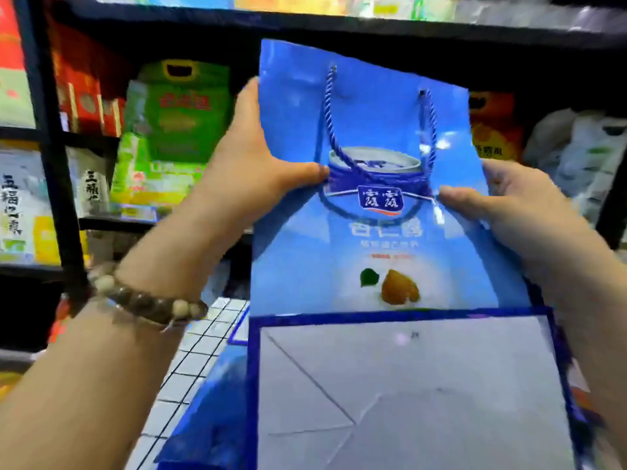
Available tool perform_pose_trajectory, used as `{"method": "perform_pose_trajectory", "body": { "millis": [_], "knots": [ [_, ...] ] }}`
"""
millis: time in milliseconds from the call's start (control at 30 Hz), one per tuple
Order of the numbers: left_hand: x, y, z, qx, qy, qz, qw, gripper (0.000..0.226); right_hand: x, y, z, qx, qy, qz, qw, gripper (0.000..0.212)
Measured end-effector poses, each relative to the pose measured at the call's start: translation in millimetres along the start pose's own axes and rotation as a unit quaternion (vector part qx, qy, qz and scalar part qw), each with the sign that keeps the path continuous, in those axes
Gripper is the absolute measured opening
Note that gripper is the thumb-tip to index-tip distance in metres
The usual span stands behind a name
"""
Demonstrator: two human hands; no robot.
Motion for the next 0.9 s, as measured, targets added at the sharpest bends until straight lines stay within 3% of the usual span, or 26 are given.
{"method": "perform_pose_trajectory", "body": {
  "millis": [100, 167, 233, 300, 400, 500, 633, 700, 800, 833, 900],
  "knots": [
    [66.4, -22.7, 50.8, -0.072, 0.059, 0.023, 0.995, 0.092, -33.4, -41.1, -34.1, 0.072, 0.097, 0.0, 0.993, 0.012],
    [117.2, -22.6, 96.4, -0.125, 0.097, 0.048, 0.986, 0.1, -51.1, -65.8, -76.3, 0.135, 0.17, 0.004, 0.976, 0.024],
    [166.8, -6.4, 139.4, -0.202, 0.121, 0.084, 0.968, 0.093, -62.6, -79.8, -125.4, 0.204, 0.237, 0.012, 0.95, 0.03],
    [206.3, 18.8, 169.4, -0.268, 0.124, 0.134, 0.946, 0.083, -68.7, -84.2, -171.4, 0.269, 0.29, 0.024, 0.918, 0.031],
    [236.0, 51.4, 196.5, -0.334, 0.032, 0.19, 0.923, 0.066, -59.2, -75.8, -220.0, 0.301, 0.4, 0.056, 0.864, 0.038],
    [236.9, 70.8, 201.5, -0.292, -0.177, 0.265, 0.902, 0.064, -47.8, -65.2, -252.4, 0.293, 0.489, 0.07, 0.819, 0.039],
    [227.3, 82.7, 182.9, -0.211, -0.383, 0.335, 0.835, 0.061, -42.6, -57.2, -269.9, 0.253, 0.554, 0.051, 0.791, 0.056],
    [224.6, 77.1, 167.4, -0.174, -0.395, 0.33, 0.84, 0.043, -43.5, -57.0, -257.8, 0.209, 0.58, 0.047, 0.786, 0.056],
    [227.0, 80.4, 135.8, -0.149, -0.288, 0.372, 0.87, 0.034, -39.1, -47.8, -226.5, 0.162, 0.526, 0.098, 0.829, 0.044],
    [229.7, 89.2, 125.3, -0.146, -0.247, 0.409, 0.866, 0.038, -34.3, -38.0, -216.6, 0.149, 0.509, 0.145, 0.835, 0.04],
    [235.7, 112.1, 113.8, -0.141, -0.228, 0.494, 0.827, 0.054, -23.4, -13.1, -211.1, 0.141, 0.511, 0.239, 0.813, 0.04]
  ]
}}
Point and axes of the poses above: each hand's wrist, its own y-axis away from the middle knuckle, its own x-axis out of the palm, z = x × y, the point moved 1 cm from there along -y, towards the middle knuckle, and after that the axes turned 8 degrees about x, right-handed, at the moved point
